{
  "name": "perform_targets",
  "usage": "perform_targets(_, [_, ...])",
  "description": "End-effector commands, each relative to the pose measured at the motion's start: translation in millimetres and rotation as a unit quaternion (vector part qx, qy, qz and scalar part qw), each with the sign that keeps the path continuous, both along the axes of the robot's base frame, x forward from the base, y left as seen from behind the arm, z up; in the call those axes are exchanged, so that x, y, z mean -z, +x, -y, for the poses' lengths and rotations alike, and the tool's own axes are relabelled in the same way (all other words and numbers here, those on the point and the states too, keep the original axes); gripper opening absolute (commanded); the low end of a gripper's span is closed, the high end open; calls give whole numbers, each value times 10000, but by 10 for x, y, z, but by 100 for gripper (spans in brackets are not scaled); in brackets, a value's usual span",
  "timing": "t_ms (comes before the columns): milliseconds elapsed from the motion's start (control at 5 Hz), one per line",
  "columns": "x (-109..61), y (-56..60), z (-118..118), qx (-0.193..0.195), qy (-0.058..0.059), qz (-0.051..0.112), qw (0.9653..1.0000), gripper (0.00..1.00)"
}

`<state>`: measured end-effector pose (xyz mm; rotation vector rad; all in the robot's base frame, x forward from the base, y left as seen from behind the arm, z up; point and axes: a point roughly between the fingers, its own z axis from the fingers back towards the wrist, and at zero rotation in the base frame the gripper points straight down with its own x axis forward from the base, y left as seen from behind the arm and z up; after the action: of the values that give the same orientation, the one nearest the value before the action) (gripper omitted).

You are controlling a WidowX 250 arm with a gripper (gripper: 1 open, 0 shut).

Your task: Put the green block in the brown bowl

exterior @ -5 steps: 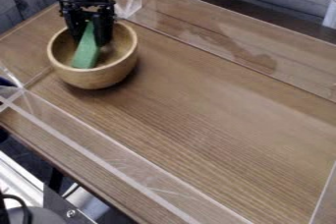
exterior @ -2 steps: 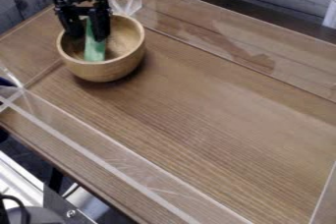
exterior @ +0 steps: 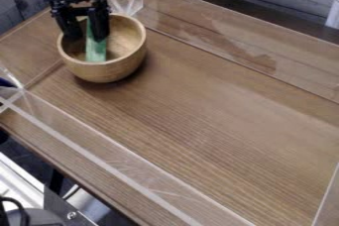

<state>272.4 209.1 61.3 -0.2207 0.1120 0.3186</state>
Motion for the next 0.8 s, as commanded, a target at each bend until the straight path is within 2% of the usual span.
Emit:
perform_targets(0, [-180,59,-118,-256,134,292,9992,100])
perform_targets(400, [-114,-13,-43,-211,195,253,9993,100])
perform_targets(600, [-85,-15,-12,-120,390,230,9989,100])
